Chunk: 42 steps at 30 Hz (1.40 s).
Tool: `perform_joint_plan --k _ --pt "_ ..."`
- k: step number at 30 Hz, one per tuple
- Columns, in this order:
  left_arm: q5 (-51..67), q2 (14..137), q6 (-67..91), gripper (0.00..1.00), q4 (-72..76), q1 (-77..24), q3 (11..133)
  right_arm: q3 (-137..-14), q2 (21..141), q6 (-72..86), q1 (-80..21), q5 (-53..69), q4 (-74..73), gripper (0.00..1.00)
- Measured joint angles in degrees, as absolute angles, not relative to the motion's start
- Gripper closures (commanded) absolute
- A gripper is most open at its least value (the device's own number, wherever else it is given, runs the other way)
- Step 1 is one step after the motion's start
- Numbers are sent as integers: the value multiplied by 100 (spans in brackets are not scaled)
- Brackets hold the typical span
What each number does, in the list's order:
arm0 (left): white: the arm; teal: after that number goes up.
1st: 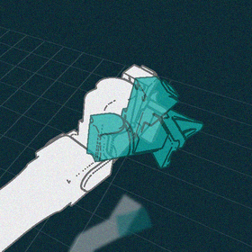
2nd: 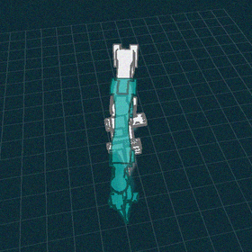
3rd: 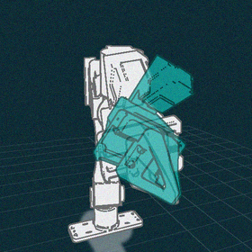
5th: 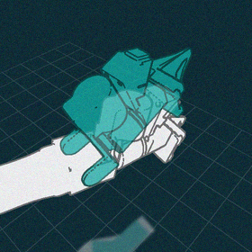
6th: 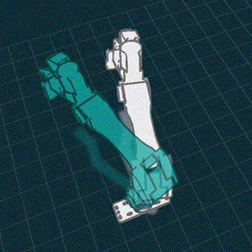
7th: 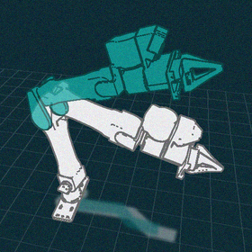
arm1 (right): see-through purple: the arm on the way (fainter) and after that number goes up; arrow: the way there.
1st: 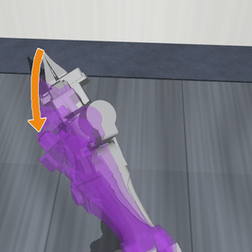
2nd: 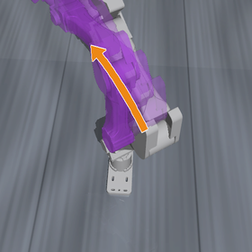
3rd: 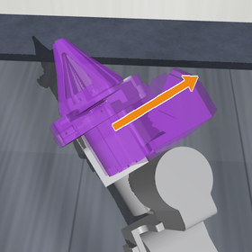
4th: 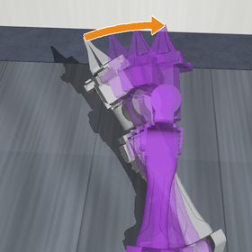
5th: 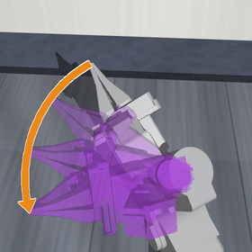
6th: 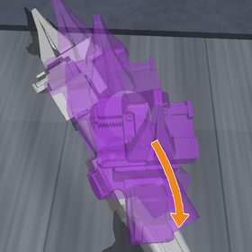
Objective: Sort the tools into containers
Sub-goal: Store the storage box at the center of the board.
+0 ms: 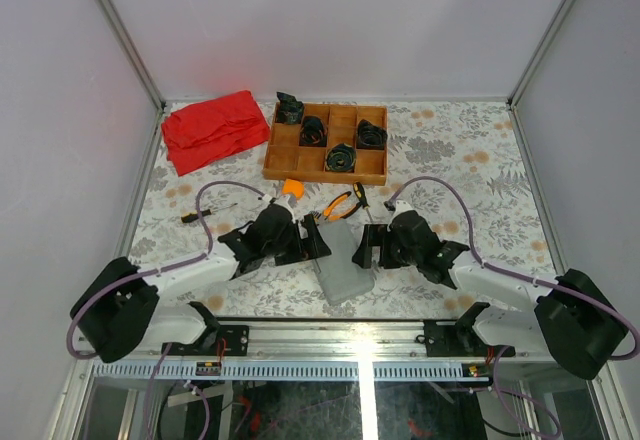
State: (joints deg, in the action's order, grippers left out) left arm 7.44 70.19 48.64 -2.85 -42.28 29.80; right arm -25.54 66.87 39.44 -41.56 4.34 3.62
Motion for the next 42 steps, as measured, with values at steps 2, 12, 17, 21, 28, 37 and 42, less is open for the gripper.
perform_joint_plan --k 2,12,17,21,28,37,42 --pt "808 7293 4829 15 -172 -4235 3074 -2425 6685 3953 -4156 598 497 9" --pt "993 8187 4810 21 342 -4246 3280 -2165 6847 4274 -4156 939 1085 26" --pt "1000 8589 4742 22 392 -4244 3632 -2220 7094 4449 -4156 884 1369 29" --pt "1004 8969 4613 21 368 -4244 4040 -2462 7282 4423 -4108 663 1258 29" --pt "982 9118 4342 13 239 -4101 4458 -2985 7452 4108 -3728 508 836 24" --pt "340 8053 3955 7 -679 -3819 4510 -3155 7096 3610 -3695 390 80 8" --pt "-602 7142 3778 0 -1330 -3782 4521 -3164 6589 3367 -3695 231 -183 1"
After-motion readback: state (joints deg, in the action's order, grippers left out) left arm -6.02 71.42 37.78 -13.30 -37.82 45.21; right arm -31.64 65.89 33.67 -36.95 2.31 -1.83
